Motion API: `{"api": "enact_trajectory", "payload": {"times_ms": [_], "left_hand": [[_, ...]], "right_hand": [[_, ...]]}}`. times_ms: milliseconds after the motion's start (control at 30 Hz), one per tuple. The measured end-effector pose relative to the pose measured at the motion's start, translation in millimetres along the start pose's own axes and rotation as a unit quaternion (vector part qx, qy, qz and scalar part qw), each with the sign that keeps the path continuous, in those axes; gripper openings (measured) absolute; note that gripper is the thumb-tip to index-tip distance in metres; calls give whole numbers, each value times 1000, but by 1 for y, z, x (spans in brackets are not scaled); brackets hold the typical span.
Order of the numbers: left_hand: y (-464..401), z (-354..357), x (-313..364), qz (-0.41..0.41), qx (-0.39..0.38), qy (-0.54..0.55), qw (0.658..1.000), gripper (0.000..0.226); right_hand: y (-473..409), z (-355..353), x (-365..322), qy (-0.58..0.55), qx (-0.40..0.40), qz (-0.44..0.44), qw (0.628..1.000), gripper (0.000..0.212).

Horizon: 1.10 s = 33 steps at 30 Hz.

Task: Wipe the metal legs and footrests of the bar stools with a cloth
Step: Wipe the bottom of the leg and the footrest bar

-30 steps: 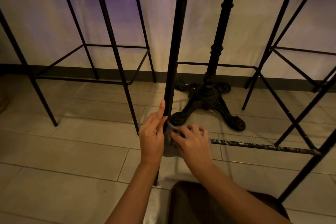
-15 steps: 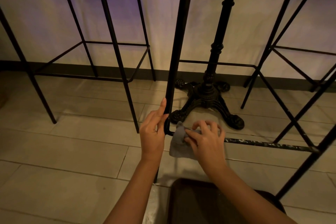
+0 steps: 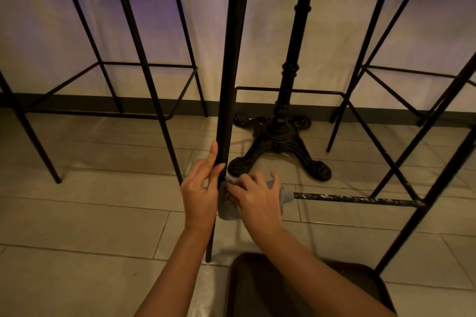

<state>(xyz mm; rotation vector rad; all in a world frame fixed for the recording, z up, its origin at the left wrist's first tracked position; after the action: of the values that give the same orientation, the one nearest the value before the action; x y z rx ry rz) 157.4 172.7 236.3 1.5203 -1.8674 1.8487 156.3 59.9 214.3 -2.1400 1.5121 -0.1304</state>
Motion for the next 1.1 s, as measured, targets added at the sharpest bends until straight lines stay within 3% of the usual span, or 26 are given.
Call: {"api": "enact_trajectory", "payload": {"times_ms": [133,367,600,800,1100], "left_hand": [[0,0,2,-1,1,-1,1000,48],[1,-1,1,-7,8,-18,1000,54],[0,0,2,-19,-1,-23,1000,53],[2,-1,0,-11,-4,-6,1000,51],[6,1,0,-25,-5,-22,999,53]], "right_hand": [[6,-7,16,2,35,-5,999,27],[-3,-11,16,-57,71,85,992,17],[-17,1,-8,-13,22,41,999,22],[3,-6,9,7,44,-35,998,31],[21,-22,44,14,71,26,997,32]]}}
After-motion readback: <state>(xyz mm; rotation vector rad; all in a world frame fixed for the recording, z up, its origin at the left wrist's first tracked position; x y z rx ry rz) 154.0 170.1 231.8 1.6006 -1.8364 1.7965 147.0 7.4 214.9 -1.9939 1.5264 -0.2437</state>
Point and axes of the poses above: each hand's wrist, its own y-axis away from the middle knuckle, its own z-axis out of the palm, x = y × z, the point moved 6 cm from there along -y, towards the middle knuckle, and after that the axes turned 6 degrees about -y, right-handed, at the moved point
